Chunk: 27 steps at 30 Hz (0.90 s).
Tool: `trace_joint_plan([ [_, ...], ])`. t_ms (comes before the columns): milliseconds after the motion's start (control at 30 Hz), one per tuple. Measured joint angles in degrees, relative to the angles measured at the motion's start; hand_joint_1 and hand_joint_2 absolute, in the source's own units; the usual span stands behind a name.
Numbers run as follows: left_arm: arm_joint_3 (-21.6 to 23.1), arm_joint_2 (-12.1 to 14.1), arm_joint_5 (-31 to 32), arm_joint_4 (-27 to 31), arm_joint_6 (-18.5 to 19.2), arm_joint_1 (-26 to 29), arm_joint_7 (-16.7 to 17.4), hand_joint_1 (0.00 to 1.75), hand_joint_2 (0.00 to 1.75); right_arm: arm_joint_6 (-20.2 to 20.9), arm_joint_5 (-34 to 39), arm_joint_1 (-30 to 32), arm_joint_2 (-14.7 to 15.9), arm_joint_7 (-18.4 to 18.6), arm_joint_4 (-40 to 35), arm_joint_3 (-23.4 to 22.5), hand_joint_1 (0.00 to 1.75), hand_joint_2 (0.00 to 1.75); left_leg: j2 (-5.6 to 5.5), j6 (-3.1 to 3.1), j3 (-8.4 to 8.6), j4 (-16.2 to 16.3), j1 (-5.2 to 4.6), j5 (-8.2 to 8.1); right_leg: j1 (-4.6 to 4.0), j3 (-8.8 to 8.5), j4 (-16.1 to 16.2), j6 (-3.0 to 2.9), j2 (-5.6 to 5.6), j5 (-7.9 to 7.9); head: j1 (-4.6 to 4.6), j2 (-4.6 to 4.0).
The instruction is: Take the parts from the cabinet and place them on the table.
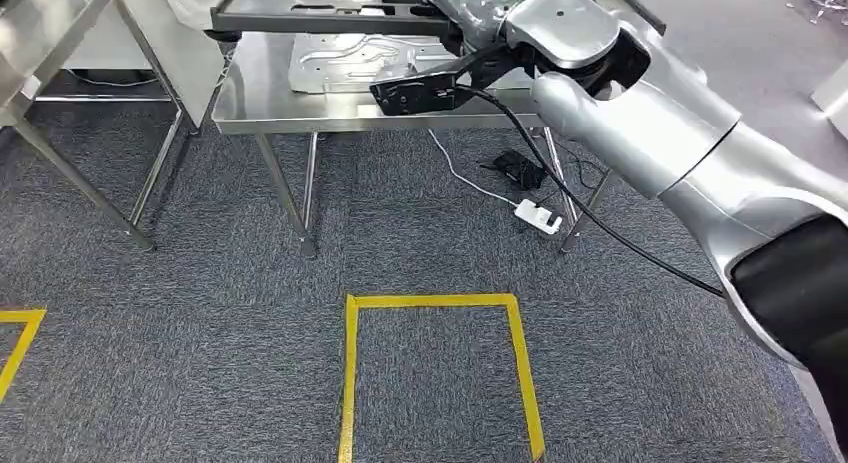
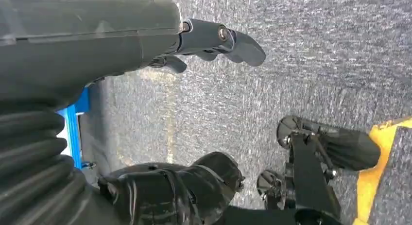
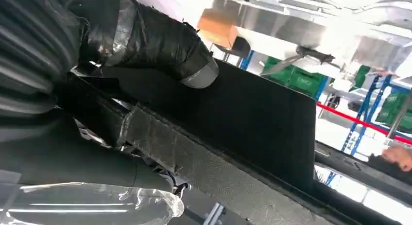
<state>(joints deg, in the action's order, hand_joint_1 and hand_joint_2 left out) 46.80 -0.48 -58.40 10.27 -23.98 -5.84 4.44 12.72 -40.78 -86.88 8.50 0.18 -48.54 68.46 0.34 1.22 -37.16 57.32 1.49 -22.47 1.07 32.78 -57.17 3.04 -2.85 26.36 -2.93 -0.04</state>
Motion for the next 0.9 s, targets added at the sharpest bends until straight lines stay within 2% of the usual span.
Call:
trace_joint_plan([
  [33,0.0,0.0,-0.02,0.0,0.0,-0.05,0.0,0.0,1.75,-0.09,-0.02,-0.05,0.0,0.02,0.02,0.0,1.75,1.75,0.02,0.13,0.38,-0.41,-0.16,0.07,0.06,0.51,-1.6,-0.14,1.18,1.19,0.22,0.0],
  [67,0.0,-0.02,-0.02,0.0,0.0,-0.11,0.0,0.0,1.75,-0.31,-0.07,-0.08,0.0,0.13,0.07,0.0,1.75,1.75,0.06,0.34,0.49,-0.45,-0.15,0.13,0.02,2.2,-5.19,-0.26,2.01,3.2,0.37,0.0],
  [133,0.0,0.0,-0.02,0.0,0.02,-0.27,0.0,0.0,1.75,-0.44,-0.07,0.22,0.0,0.04,0.07,0.0,1.75,1.75,-0.01,0.37,0.54,-0.37,-0.18,0.04,0.1,6.94,-14.47,-0.11,2.68,6.79,0.44,0.0],
  [167,0.0,0.04,-0.02,0.0,0.02,-0.41,0.0,0.0,1.75,-0.44,-0.07,0.57,0.04,0.09,0.09,0.0,1.75,1.75,-0.22,0.35,0.53,-0.29,-0.17,-0.05,0.18,8.76,-17.45,0.0,2.69,7.29,0.39,0.0],
  [200,0.0,0.09,-0.02,0.0,0.0,-0.43,0.0,0.0,1.75,-0.44,-0.07,0.85,0.09,0.09,0.17,0.0,1.75,1.75,-0.58,0.21,0.58,-0.18,-0.07,-0.14,0.39,9.17,-17.47,0.08,2.69,6.31,0.48,0.0],
  [233,0.0,0.09,-0.02,0.0,0.0,-0.37,0.0,0.0,1.75,-0.44,-0.07,0.97,0.09,0.09,0.24,0.0,1.75,1.75,-0.85,-0.02,0.61,0.03,0.02,-0.29,0.62,8.23,-14.72,0.12,2.68,4.13,0.46,0.0],
  [300,0.0,0.09,-0.02,0.0,0.07,-0.33,0.02,0.0,1.75,-0.42,-0.07,0.83,0.09,0.05,0.28,0.0,1.75,1.75,-1.35,-0.77,0.59,0.81,0.38,-0.79,1.05,3.96,-5.14,0.23,2.69,-0.99,0.48,0.0],
  [333,0.0,0.09,-0.04,0.0,0.09,-0.24,0.04,0.0,1.75,-0.37,-0.07,0.83,0.09,-0.07,0.31,0.0,1.75,1.75,-1.49,-1.35,0.35,1.31,0.44,-1.16,1.19,2.62,-1.93,0.45,3.04,-0.89,0.51,0.0],
  [367,0.0,0.15,-0.11,0.0,0.09,-0.37,0.09,0.0,1.75,-0.26,-0.07,0.74,0.02,-0.33,0.28,0.0,1.75,1.75,-1.8,-1.93,-0.06,1.95,0.06,-1.33,0.73,2.48,-1.86,-0.08,3.45,-0.98,0.55,0.0],
  [400,0.0,0.15,-0.22,0.0,0.09,-0.32,0.11,0.0,1.75,-0.13,-0.02,0.87,0.02,-0.55,0.33,0.0,1.75,1.75,-1.85,-2.28,-0.13,1.62,0.12,-1.13,0.67,2.65,-2.26,-0.58,3.26,-0.95,0.41,0.0],
  [433,0.0,0.15,-0.22,0.0,0.07,-0.3,0.11,0.0,1.75,-0.09,-0.02,1.02,0.0,-0.57,0.35,0.0,1.75,1.75,-1.91,-2.46,-0.05,1.54,0.24,-1.03,0.45,2.75,-2.27,-0.85,3.26,-0.98,0.37,0.0],
  [467,0.0,0.13,-0.22,0.0,0.09,-0.19,0.11,0.0,1.75,-0.09,-0.02,1.07,-0.02,-0.68,0.37,0.0,1.75,1.75,-1.95,-2.94,0.03,1.15,0.38,-0.79,0.29,2.85,-2.29,-1.42,3.2,-1.07,0.46,0.0],
  [500,0.0,0.11,-0.22,0.0,0.11,-0.09,0.11,0.0,1.75,-0.15,-0.02,1.02,-0.2,-0.77,0.37,0.0,1.75,1.75,-1.83,-3.16,-0.19,1.36,0.46,-1.23,0.61,2.73,-1.99,-1.96,2.96,-1.36,0.39,0.0],
  [533,0.0,0.09,-0.22,0.0,0.11,-0.07,0.09,0.0,1.75,-0.17,-0.04,0.97,-0.22,-0.77,0.46,0.0,1.75,1.75,-1.18,-3.21,-0.79,2.69,0.47,-2.25,0.59,2.66,-1.92,-2.36,2.91,-1.37,0.37,0.0],
  [567,0.0,0.09,-0.22,0.0,0.13,-0.12,0.07,0.0,1.75,-0.2,-0.07,0.94,-0.22,-0.77,0.52,0.0,1.75,1.75,-0.78,-3.25,-2.03,5.67,0.44,-4.05,0.53,2.67,-1.92,-2.79,2.89,-1.38,0.22,0.0],
  [633,0.0,0.11,-0.26,0.0,0.11,-0.19,0.0,0.0,1.75,-0.24,-0.11,1.02,-0.33,-0.81,0.59,0.0,1.75,1.75,-0.72,-3.29,-6.14,14.65,0.3,-7.9,0.25,2.66,-1.94,-3.09,2.9,-1.29,0.22,0.0],
  [667,0.0,0.11,-0.39,0.0,0.11,-0.19,0.0,0.0,1.75,-0.24,-0.11,1.18,-0.42,-0.98,0.63,0.02,1.75,1.75,-0.72,-3.25,-7.94,18.2,0.19,-8.76,0.02,2.64,-1.95,-3.17,2.93,-1.24,0.24,0.0],
  [700,0.0,0.15,-0.39,0.0,0.11,-0.16,0.0,0.0,1.75,-0.22,-0.11,1.33,-0.44,-1.11,0.7,0.02,1.75,1.75,-0.72,-3.13,-8.53,19.08,0.13,-8.33,-0.2,2.56,-1.96,-3.26,2.96,-1.18,0.22,0.0],
  [733,0.0,0.18,-0.39,0.0,0.13,-0.12,0.0,0.0,1.75,-0.22,-0.15,1.41,-0.46,-1.27,0.74,0.02,1.75,1.75,-0.72,-2.76,-7.72,17.07,-0.02,-6.58,-0.43,2.4,-1.97,-3.39,2.96,-1.09,0.24,0.0],
  [800,0.0,0.2,-0.39,0.0,0.17,-0.17,0.0,0.0,1.75,-0.24,-0.22,1.28,-0.46,-1.38,0.81,0.02,1.75,1.75,-0.69,-1.73,-3.22,7.84,-0.54,-1.73,-0.72,1.94,-1.97,-3.46,2.88,-0.82,0.26,0.0],
  [833,0.0,0.26,-0.37,0.0,0.17,-0.17,0.0,0.0,1.75,-0.22,-0.24,1.18,-0.46,-1.4,0.85,0.02,1.75,1.75,-0.42,-0.99,-1.21,3.08,-0.97,-0.76,-0.72,1.78,-1.94,-3.41,2.75,-0.64,0.29,0.0],
  [867,0.0,0.35,-0.37,0.0,0.17,-0.18,-0.02,0.0,1.75,-0.22,-0.26,0.96,-0.46,-1.4,0.87,0.02,1.75,1.75,-0.3,-0.84,-0.06,2.47,-1.27,-1.54,-1.23,2.03,-2.0,-3.17,2.74,-0.55,0.31,0.0],
  [900,0.0,0.33,-0.35,0.0,0.2,-0.34,-0.22,0.0,1.75,-0.22,-0.35,0.93,-0.46,-1.4,0.92,0.02,1.75,1.75,-0.5,-0.79,-0.22,2.09,-1.39,-1.5,-0.99,2.15,-1.95,-2.93,2.74,-0.63,0.29,0.0],
])
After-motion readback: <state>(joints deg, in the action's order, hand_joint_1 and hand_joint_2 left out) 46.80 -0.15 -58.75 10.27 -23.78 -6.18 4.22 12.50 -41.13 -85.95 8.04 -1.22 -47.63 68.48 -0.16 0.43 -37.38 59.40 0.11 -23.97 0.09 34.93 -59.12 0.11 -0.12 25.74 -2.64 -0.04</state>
